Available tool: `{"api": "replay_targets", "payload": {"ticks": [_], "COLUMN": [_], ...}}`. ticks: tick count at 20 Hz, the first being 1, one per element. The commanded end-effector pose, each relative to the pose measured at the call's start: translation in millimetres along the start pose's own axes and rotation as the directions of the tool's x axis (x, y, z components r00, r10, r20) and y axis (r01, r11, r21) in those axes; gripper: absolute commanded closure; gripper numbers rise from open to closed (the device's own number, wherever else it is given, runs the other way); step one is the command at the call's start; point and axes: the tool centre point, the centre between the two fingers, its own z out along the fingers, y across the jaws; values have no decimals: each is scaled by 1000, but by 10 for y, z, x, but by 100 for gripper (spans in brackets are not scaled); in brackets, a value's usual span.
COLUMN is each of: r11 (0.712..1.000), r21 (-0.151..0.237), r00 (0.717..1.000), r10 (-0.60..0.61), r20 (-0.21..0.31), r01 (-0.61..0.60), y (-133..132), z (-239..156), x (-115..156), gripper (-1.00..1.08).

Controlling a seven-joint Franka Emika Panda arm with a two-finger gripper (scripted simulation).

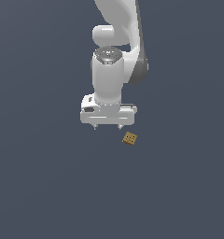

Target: Pick up the object and move it to a goal position.

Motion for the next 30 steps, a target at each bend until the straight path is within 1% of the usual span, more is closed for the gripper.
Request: {"api": "replay_targets", "payload": {"ticks": [1, 4, 9, 14, 22, 30], "r11": [1000, 1000, 1000, 1000, 999, 990], "r21": [0, -1, -6, -6, -3, 3], "r00": [1000, 1000, 999, 999, 998, 989], "r10": [0, 3, 10, 7, 46, 140], "r20": [0, 7, 32, 34, 35, 42], "r01": [0, -3, -10, -7, -46, -140], "y": [0, 45, 228, 249, 103, -234], "z": [0, 40, 163, 162, 267, 518], "x": [0, -19, -91, -95, -110, -171], "gripper": [-92, -92, -92, -92, -92, -92]}}
